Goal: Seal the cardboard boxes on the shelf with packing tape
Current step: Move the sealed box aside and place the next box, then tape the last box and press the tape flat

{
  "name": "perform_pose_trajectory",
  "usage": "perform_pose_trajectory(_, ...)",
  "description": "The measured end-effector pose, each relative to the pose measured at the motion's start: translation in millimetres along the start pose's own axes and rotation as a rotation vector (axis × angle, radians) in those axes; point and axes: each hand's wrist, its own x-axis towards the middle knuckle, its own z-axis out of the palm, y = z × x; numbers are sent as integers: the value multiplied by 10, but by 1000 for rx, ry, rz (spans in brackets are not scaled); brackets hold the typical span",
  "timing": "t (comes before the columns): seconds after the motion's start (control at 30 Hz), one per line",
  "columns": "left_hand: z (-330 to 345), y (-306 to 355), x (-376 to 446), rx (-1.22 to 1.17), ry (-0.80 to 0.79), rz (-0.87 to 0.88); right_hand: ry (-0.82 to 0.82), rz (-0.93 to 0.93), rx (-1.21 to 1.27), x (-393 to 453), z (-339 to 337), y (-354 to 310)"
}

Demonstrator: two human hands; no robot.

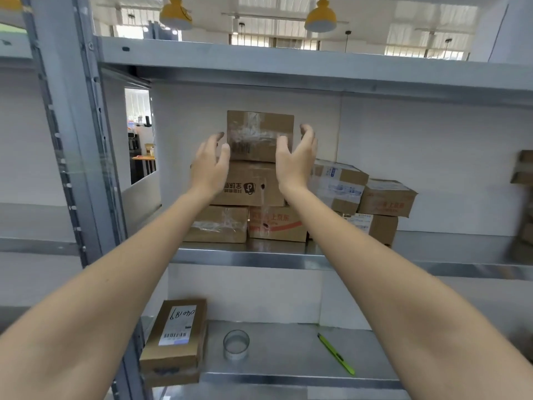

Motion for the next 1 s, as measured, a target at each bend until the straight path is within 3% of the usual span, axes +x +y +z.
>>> perform_pose_trajectory(0.17, -145, -179, -646, 72, 280, 149, 109, -215, -98, -452, 47, 206)
perform_pose_trajectory(0.3, -140, -624, -1175, 173, 257, 74, 63, -221, 20, -1046, 165, 422)
perform_pose_trajectory(0.4, -111, -989, -1583, 224, 207, -74, -44, -185, 10, -1545, 297, 677)
perform_pose_trajectory(0.57, -140, -1561, -2238, 199, 76, -486, -188, -24, -82, -2194, 379, 1243)
perform_pose_trajectory(0.63, -152, -1779, -2460, 188, -12, -640, -287, 136, -146, -2408, 423, 1527)
perform_pose_trajectory(0.8, -130, -2268, -2787, 163, -122, -881, -496, 822, -207, -2869, 494, 2127)
perform_pose_trajectory(1.0, -125, -2803, -2914, 121, -202, -1026, -703, 1160, -174, -3165, 578, 2493)
